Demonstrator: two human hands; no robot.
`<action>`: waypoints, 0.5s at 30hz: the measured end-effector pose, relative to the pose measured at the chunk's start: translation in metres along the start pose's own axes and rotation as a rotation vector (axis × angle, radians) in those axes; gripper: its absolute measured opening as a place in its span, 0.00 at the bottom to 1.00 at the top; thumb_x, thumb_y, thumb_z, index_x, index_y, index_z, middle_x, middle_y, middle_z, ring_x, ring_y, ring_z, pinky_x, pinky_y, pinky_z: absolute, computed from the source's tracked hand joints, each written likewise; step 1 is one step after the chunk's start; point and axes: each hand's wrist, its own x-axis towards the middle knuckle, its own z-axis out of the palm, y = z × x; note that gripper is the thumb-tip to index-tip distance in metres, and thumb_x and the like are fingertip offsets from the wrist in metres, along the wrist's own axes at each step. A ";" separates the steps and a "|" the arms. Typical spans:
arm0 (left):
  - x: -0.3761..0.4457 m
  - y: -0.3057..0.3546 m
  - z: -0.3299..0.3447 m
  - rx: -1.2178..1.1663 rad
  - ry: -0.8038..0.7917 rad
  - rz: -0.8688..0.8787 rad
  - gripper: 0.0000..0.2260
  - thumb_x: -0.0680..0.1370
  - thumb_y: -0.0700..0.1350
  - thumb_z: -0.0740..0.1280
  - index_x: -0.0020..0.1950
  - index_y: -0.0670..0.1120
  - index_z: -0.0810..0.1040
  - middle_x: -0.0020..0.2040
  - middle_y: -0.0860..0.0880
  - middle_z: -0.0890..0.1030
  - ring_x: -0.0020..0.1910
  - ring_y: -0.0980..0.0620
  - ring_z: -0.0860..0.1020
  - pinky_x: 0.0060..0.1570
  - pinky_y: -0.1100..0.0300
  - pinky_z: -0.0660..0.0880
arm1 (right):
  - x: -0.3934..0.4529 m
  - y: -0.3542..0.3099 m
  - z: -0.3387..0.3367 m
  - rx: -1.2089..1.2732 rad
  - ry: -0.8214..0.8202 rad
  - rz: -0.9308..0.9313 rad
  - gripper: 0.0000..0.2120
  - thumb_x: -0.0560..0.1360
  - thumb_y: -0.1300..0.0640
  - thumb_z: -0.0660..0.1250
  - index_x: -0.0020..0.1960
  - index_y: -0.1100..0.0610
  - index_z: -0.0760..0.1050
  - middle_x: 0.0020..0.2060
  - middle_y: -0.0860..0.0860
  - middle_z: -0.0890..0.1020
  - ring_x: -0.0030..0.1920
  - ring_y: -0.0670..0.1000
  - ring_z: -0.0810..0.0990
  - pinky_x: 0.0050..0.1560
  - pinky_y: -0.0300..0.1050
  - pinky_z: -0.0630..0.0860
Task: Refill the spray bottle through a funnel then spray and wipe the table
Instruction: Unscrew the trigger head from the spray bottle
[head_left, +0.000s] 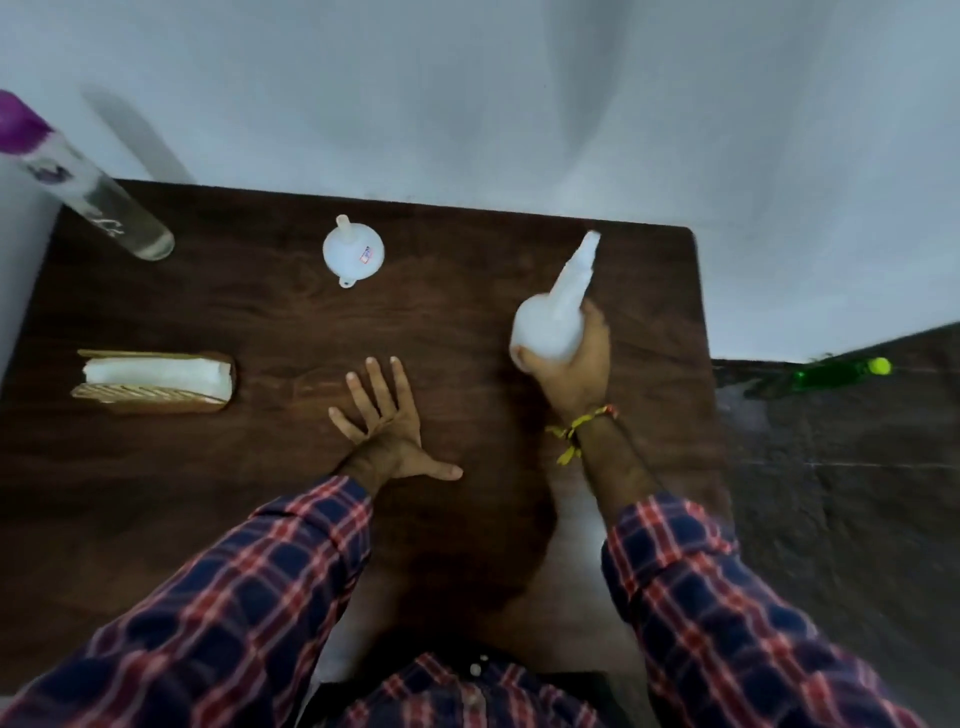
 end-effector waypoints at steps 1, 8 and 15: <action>-0.004 -0.001 -0.001 -0.012 0.023 0.017 0.76 0.51 0.69 0.78 0.67 0.49 0.17 0.64 0.44 0.14 0.66 0.37 0.19 0.64 0.28 0.31 | -0.026 -0.001 -0.003 -0.010 -0.017 0.035 0.45 0.56 0.44 0.79 0.69 0.54 0.68 0.61 0.51 0.74 0.60 0.51 0.74 0.60 0.50 0.75; -0.059 -0.027 -0.013 -0.757 0.092 0.490 0.48 0.63 0.63 0.76 0.77 0.62 0.54 0.78 0.54 0.57 0.78 0.52 0.53 0.76 0.47 0.53 | -0.170 -0.007 -0.003 -0.048 -0.120 0.178 0.43 0.57 0.43 0.81 0.68 0.47 0.67 0.60 0.45 0.73 0.60 0.48 0.74 0.59 0.52 0.76; -0.120 -0.040 -0.017 -0.914 -0.065 0.833 0.43 0.66 0.54 0.78 0.76 0.61 0.60 0.72 0.50 0.70 0.69 0.54 0.72 0.67 0.51 0.71 | -0.230 -0.017 0.013 -0.077 -0.233 0.121 0.41 0.60 0.48 0.81 0.69 0.48 0.68 0.56 0.36 0.71 0.59 0.46 0.72 0.59 0.52 0.76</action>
